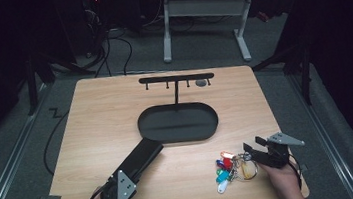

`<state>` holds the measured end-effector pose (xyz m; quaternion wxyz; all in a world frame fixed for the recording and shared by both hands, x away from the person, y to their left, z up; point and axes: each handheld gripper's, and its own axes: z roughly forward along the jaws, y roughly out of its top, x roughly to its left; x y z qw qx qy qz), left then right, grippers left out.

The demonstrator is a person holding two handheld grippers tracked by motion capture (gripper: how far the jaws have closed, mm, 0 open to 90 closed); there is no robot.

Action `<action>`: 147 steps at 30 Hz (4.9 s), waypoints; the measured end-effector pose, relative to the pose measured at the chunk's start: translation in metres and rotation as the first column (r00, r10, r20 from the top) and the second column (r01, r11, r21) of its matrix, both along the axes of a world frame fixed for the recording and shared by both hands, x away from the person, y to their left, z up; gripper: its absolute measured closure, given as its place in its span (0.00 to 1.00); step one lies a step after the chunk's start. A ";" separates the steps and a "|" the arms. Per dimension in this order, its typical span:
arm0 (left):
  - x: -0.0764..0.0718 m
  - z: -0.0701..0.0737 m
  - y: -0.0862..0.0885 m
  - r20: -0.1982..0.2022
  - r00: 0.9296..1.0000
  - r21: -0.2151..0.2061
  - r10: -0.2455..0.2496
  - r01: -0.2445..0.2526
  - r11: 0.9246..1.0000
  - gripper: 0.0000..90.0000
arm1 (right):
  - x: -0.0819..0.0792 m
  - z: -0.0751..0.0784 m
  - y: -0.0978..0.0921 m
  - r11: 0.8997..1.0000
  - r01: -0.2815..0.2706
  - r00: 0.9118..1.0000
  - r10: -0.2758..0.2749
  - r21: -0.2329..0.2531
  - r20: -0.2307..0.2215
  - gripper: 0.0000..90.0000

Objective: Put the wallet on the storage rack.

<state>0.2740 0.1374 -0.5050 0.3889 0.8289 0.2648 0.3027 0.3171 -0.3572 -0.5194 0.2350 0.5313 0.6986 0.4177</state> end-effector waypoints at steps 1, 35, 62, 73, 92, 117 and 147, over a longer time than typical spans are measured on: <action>0.000 0.001 0.001 0.004 1.000 -0.010 0.004 -0.004 1.000 0.90 | 0.000 0.000 0.000 1.000 0.001 1.000 -0.001 0.003 0.000 0.42; -0.003 0.019 0.025 -0.053 0.999 -0.324 0.011 -0.028 0.946 0.90 | 0.000 0.000 0.000 1.000 0.005 1.000 -0.005 0.005 0.001 0.42; 0.006 0.016 0.042 -0.052 0.997 -0.329 0.059 -0.073 0.941 0.81 | 0.001 -0.002 0.003 1.000 -0.011 1.000 0.011 -0.002 -0.017 0.42; 0.005 0.016 0.033 -0.046 0.998 -0.233 0.046 -0.056 0.971 0.68 | 0.002 -0.003 0.003 1.000 -0.017 1.000 0.017 -0.003 -0.022 0.42; 0.026 0.037 0.014 -0.214 0.974 0.095 0.074 -0.055 0.994 0.56 | 0.001 0.001 -0.004 0.999 -0.022 1.000 0.022 0.034 0.005 0.42; 0.051 0.065 -0.009 -0.391 0.917 0.323 0.083 0.052 0.945 0.65 | 0.002 -0.002 -0.003 0.996 -0.050 0.998 0.052 0.068 -0.031 0.42; 0.067 0.074 -0.015 -0.489 0.868 0.322 0.083 0.091 0.942 0.83 | 0.002 -0.002 -0.003 0.996 -0.058 0.998 0.060 0.065 -0.029 0.42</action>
